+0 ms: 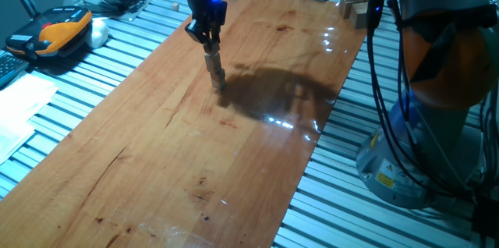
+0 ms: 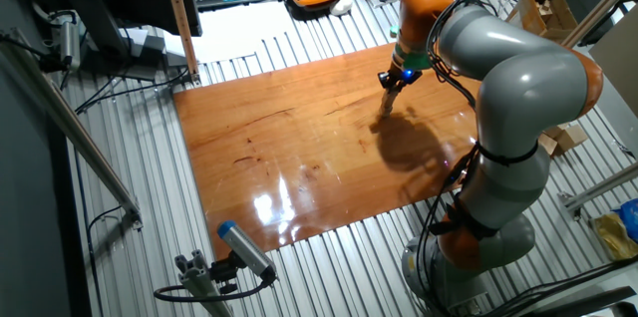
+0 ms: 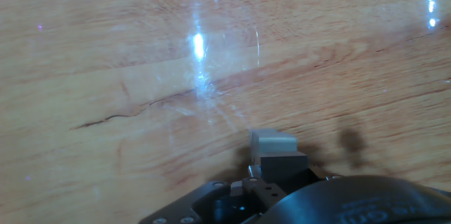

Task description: Stack the blocks in a vertical line of five

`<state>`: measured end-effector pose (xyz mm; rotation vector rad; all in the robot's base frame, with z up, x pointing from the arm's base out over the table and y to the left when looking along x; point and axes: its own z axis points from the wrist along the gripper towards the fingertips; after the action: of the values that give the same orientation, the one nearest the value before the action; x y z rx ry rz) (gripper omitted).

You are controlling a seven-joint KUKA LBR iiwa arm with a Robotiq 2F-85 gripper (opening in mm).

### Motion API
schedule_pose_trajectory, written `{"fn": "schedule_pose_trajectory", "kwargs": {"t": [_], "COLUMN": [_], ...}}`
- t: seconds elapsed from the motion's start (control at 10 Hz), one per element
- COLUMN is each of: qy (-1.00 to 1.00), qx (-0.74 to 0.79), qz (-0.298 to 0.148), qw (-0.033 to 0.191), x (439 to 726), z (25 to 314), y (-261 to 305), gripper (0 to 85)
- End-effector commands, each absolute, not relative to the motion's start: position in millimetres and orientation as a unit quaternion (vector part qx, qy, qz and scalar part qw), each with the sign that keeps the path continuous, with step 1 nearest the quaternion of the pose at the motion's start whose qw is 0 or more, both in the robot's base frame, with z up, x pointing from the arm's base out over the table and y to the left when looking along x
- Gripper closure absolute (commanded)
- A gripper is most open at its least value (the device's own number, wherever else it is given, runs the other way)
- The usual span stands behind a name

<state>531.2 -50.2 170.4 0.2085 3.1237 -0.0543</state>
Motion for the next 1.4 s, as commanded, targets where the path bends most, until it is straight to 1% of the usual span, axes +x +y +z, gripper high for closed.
{"fn": "schedule_pose_trajectory", "kwargs": {"t": [0.0, 0.6, 1.3], "qy": [0.997, 0.995, 0.996], "qx": [0.07, 0.102, 0.089], "qz": [-0.016, -0.01, -0.018], "qw": [0.005, 0.007, 0.007], "x": [531.1, 535.7, 537.0], "z": [171.0, 167.9, 165.8], "y": [-50.6, -52.3, -53.2], "gripper": [85.0, 85.0, 85.0]}}
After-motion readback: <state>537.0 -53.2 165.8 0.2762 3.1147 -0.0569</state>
